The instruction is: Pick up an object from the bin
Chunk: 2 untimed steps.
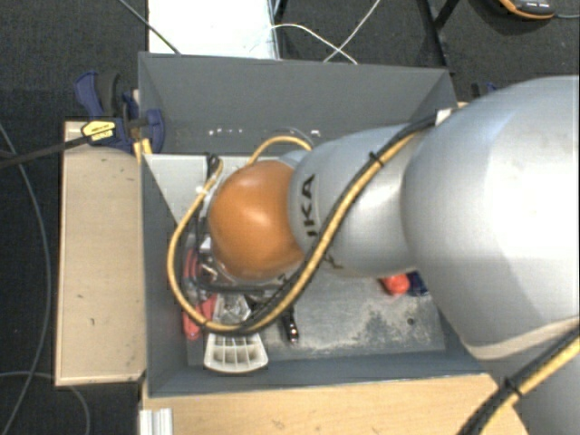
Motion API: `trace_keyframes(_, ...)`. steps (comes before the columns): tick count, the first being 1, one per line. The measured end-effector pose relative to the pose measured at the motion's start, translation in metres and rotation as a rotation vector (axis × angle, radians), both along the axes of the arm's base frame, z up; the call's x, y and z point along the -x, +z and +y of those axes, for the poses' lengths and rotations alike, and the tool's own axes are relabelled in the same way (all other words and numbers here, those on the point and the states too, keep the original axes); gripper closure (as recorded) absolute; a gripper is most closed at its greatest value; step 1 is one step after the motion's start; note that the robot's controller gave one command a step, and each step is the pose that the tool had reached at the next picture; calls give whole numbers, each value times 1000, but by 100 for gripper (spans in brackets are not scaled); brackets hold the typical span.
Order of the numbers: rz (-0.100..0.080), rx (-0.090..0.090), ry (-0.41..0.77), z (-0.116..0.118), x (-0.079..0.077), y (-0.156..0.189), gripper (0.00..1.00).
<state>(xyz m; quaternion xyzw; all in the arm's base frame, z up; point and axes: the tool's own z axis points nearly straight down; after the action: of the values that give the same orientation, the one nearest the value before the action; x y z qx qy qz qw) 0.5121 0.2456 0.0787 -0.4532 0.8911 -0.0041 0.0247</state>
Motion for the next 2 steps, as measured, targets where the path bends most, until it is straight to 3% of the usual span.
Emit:
trace_keyframes(1, 13, 1, -18, 1, 11, 94, 100)
trace_keyframes(2, -7, -8, -24, 2, 5, 110, 100)
